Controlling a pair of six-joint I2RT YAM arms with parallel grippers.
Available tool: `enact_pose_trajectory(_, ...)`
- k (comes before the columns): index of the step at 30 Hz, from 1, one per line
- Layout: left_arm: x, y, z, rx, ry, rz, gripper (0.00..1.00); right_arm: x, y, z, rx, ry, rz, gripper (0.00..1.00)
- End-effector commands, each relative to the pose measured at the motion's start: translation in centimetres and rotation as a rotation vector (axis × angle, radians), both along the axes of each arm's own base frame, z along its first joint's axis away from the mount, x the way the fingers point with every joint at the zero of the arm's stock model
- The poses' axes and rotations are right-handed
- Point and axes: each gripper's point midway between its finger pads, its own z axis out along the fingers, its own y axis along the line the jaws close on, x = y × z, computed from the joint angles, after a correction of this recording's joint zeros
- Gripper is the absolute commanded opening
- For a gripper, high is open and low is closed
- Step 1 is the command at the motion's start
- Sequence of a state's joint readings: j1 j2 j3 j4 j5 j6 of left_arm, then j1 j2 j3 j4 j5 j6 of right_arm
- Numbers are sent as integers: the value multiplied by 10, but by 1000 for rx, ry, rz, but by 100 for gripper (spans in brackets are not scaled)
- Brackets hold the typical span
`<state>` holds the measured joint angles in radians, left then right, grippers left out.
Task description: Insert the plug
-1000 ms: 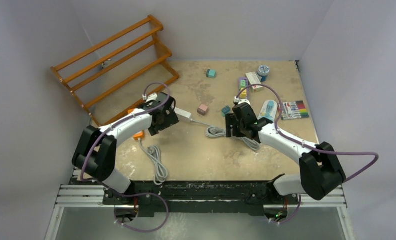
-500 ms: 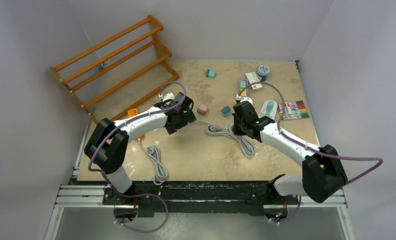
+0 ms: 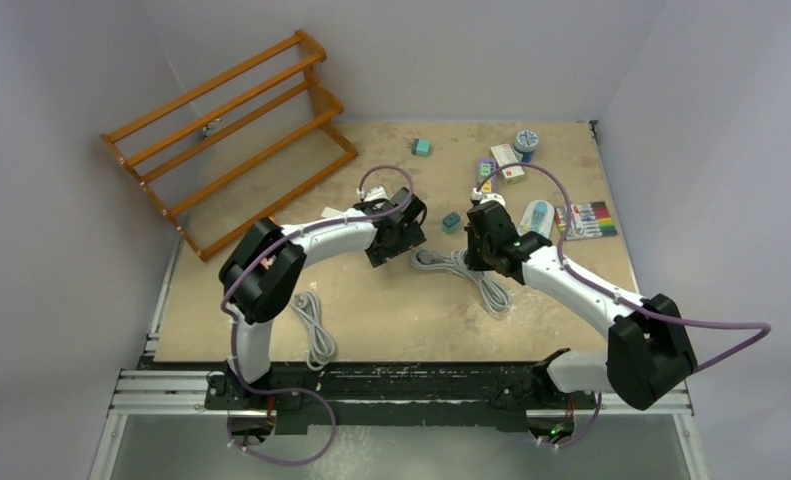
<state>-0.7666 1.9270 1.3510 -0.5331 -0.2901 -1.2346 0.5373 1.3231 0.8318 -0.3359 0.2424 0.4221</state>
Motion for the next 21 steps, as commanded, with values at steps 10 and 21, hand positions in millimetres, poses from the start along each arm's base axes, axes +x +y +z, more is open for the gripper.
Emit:
enact_pose_trajectory(10,4,27,-22,171,-22,41,28,5,1,41,21,-81,13,0)
enact_pose_trajectory(21,-25,85,8,339,-61,-38,0,3,-12,36,-37,-37,-65,0)
